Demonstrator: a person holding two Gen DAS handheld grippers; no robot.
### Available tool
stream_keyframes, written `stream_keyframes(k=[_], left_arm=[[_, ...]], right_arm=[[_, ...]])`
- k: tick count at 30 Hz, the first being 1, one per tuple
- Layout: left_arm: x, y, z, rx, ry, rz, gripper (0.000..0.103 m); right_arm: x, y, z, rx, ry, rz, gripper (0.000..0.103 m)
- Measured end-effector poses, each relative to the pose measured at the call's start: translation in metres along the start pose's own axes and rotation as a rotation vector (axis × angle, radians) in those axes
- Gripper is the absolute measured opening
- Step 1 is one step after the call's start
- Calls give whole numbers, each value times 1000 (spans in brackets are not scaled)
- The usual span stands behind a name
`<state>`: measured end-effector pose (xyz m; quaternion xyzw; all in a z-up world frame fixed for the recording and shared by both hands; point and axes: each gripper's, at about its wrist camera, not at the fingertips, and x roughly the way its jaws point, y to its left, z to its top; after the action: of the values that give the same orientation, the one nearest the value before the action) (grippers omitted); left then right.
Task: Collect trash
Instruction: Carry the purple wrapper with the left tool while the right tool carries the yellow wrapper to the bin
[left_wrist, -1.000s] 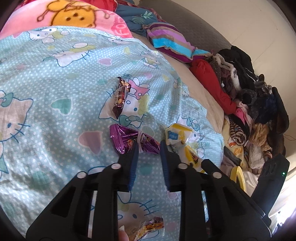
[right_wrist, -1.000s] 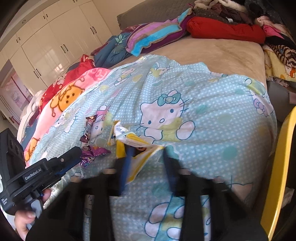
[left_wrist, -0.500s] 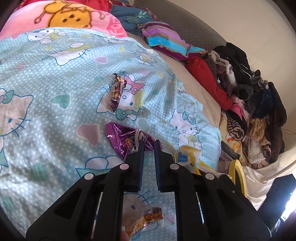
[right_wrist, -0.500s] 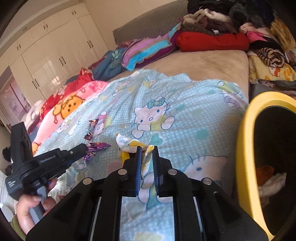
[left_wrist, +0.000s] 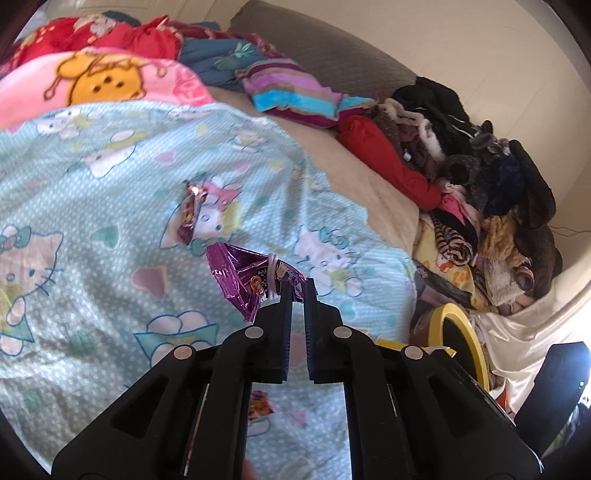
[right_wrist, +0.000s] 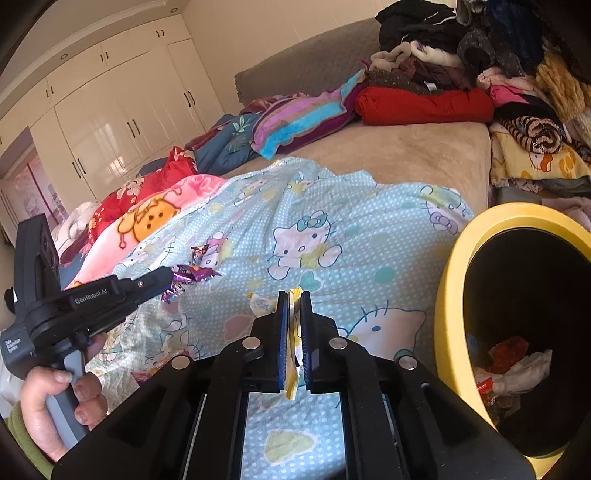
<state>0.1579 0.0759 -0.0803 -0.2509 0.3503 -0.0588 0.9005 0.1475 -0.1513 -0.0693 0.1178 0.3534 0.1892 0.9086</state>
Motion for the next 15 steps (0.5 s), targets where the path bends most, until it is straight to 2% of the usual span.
stream_keyframes(k=[15], left_arm=[[-20, -39, 3, 74, -33, -62, 2]], right_arm=[[-44, -13, 20, 31, -103, 6, 5]])
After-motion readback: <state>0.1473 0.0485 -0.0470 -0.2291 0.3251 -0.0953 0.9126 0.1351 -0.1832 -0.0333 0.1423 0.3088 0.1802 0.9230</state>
